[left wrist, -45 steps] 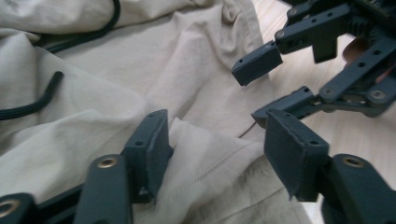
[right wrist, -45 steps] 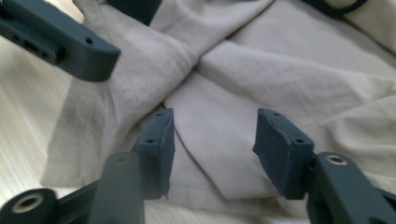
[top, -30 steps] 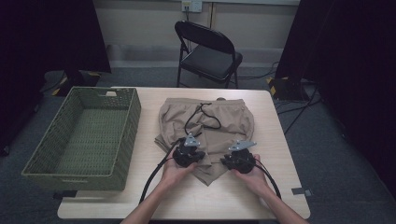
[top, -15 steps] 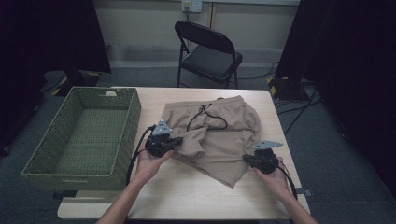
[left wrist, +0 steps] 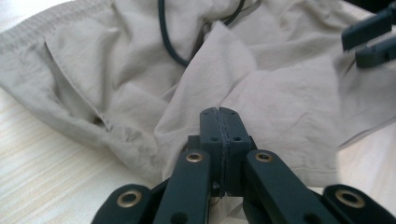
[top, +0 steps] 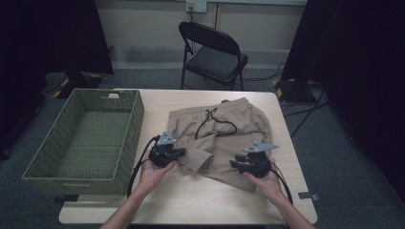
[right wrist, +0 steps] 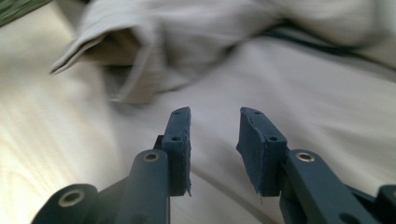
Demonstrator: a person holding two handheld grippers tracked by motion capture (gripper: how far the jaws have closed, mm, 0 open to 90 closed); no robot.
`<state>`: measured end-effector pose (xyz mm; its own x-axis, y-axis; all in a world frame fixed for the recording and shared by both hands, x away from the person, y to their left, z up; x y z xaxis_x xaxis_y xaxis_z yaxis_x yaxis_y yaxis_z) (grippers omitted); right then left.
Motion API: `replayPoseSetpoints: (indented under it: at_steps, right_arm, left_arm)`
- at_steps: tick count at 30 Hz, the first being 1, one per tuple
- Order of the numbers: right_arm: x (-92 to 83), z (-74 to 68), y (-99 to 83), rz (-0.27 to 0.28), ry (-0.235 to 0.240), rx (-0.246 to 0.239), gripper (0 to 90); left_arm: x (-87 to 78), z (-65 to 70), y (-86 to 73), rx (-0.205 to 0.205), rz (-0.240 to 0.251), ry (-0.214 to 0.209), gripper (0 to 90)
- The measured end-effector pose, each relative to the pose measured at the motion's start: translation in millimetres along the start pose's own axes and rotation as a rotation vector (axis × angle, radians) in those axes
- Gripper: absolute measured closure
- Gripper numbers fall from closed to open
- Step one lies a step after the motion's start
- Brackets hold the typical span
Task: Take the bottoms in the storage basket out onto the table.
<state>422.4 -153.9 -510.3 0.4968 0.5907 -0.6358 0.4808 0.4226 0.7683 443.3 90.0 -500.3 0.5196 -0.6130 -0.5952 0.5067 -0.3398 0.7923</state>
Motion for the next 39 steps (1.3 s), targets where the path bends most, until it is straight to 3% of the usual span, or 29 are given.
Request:
replayPoseSetpoints:
  at_steps: [6, 11, 14, 20, 25, 27, 28, 31, 39]
  right_arm:
    - [28.2, -35.1, -3.5, -0.064, 0.112, -0.079, 57.3]
    - [36.5, -46.0, -14.0, -0.112, 0.151, -0.127, 46.6]
    - [38.9, -48.0, -16.8, -0.12, 0.14, -0.154, 46.8]
    - [41.0, -43.8, -16.2, -0.109, 0.067, -0.198, 56.5]
    - [38.5, -37.2, -16.2, -0.11, 0.047, -0.164, 81.0]
    - [34.5, -34.9, -16.1, -0.108, 0.075, -0.128, 85.4]
    - [30.7, -33.7, -14.5, -0.096, 0.077, -0.121, 87.3]
    - [12.2, -31.2, -9.7, -0.054, 0.089, -0.096, 89.1]
    - [-43.6, -14.6, -27.6, -0.006, 0.047, -0.048, 89.7]
  left_arm:
    - [10.6, -10.6, -12.5, -0.015, -0.039, 0.024, 89.6]
    - [12.4, -12.7, -14.5, -0.022, -0.041, 0.032, 89.1]
    - [12.5, -13.1, -14.6, -0.027, -0.042, 0.029, 89.1]
    - [12.0, -14.1, -14.5, -0.029, -0.037, 0.025, 89.0]
    - [5.7, -15.0, -11.3, -0.026, -0.024, 0.03, 89.2]
    - [3.1, -16.3, -10.4, -0.028, -0.019, 0.036, 89.4]
    - [1.4, -18.2, -9.9, -0.014, -0.021, 0.042, 89.4]
    - [-0.8, -20.7, -9.8, -0.025, -0.015, 0.052, 89.5]
    - [-5.7, -25.1, -9.4, -0.024, -0.02, 0.09, 89.6]
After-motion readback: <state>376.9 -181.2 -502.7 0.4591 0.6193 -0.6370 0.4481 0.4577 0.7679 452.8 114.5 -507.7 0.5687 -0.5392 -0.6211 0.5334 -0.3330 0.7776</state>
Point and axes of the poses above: each handheld gripper's, and its own axes: x roughly forward along the jaws, y roughly out of its top, z roughly to its right, the point moved 7 cm from there along x, roughly forward along the jaws, and after that the axes turned 2 degrees about -x, right-handed, at the moved point
